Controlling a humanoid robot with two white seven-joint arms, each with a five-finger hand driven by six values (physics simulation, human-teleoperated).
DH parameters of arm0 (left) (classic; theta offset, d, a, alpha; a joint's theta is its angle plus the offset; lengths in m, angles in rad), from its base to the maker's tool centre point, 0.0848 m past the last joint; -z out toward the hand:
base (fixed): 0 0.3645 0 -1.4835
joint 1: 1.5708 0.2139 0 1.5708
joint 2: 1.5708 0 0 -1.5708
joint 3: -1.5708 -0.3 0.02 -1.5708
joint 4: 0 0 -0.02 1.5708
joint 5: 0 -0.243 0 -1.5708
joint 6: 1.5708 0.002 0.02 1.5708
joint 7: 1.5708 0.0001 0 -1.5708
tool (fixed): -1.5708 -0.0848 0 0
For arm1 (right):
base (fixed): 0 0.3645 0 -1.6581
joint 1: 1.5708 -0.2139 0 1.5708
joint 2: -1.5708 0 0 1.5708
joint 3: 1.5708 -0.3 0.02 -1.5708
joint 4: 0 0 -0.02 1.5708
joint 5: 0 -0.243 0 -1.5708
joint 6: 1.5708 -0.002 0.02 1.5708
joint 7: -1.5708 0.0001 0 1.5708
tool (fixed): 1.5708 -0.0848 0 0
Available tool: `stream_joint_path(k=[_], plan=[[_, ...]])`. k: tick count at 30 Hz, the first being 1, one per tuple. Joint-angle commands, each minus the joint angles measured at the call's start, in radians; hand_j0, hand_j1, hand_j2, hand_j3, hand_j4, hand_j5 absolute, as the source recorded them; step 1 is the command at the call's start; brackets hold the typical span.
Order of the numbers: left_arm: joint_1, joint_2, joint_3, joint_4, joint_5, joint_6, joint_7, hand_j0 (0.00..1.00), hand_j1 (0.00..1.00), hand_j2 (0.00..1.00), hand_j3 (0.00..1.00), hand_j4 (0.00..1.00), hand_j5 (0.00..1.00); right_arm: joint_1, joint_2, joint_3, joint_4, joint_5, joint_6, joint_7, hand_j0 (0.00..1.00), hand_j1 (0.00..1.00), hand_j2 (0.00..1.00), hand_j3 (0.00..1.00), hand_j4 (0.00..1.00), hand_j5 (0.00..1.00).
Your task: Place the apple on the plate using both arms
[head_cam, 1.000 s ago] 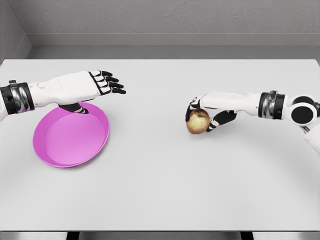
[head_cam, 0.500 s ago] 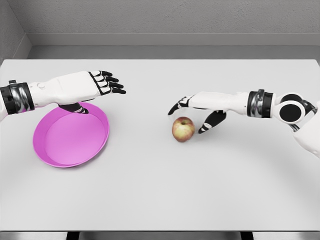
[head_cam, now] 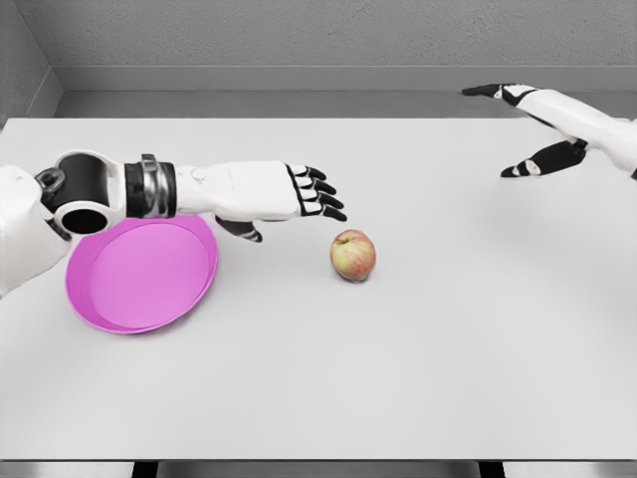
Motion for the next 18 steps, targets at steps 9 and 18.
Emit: stream_joint_path(k=[9, 18], plan=[[-0.029, -0.179, -0.006, 0.129, -0.002, 0.002, -0.087, 1.0, 1.0, 1.0, 1.0, 1.0, 1.0, -0.006, 0.114, -0.155, 0.058, 0.029, -0.011, 0.0, 1.0, 1.0, 1.0, 1.0, 1.0, 1.0], [-0.025, -0.179, -0.009, 0.131, -0.039, 0.002, -0.087, 1.0, 1.0, 1.0, 1.0, 1.0, 1.0, -0.002, 0.114, -0.153, 0.075, 0.034, -0.011, 0.0, 1.0, 1.0, 1.0, 1.0, 1.0, 1.0]])
